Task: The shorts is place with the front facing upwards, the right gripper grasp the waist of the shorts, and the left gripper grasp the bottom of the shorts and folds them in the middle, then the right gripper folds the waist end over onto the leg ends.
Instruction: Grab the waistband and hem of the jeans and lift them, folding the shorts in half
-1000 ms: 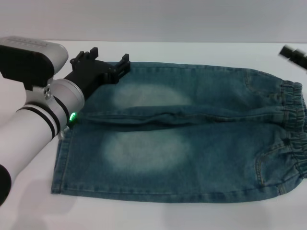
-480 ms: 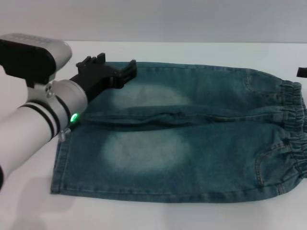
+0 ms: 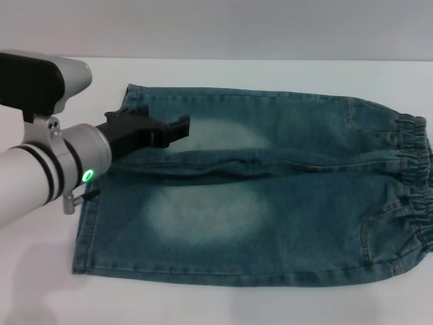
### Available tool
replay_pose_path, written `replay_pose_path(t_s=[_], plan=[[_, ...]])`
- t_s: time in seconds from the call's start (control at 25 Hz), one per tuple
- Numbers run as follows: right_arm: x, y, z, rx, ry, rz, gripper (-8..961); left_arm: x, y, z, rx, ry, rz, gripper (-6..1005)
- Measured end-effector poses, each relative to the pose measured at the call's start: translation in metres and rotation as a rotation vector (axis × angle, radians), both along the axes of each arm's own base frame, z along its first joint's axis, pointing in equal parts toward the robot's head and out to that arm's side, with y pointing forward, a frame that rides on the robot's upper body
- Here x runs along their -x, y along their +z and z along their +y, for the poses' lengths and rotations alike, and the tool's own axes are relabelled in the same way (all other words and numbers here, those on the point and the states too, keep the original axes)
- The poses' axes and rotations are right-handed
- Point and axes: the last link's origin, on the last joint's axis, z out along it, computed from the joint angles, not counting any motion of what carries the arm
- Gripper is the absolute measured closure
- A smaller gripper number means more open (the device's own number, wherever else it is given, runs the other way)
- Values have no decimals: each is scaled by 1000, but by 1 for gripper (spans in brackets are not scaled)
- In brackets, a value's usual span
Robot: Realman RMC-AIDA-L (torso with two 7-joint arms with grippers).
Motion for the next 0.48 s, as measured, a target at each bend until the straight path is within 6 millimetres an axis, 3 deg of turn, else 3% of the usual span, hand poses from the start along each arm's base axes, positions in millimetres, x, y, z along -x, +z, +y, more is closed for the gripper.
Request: replay_pose_path(t_s=[0.28, 0.48], plan=[[12, 2, -9, 43, 19, 9, 254, 0, 7, -8, 69, 29, 79, 177], [14, -8, -20, 131, 23, 54, 265, 7, 5, -14, 97, 42, 192, 177]])
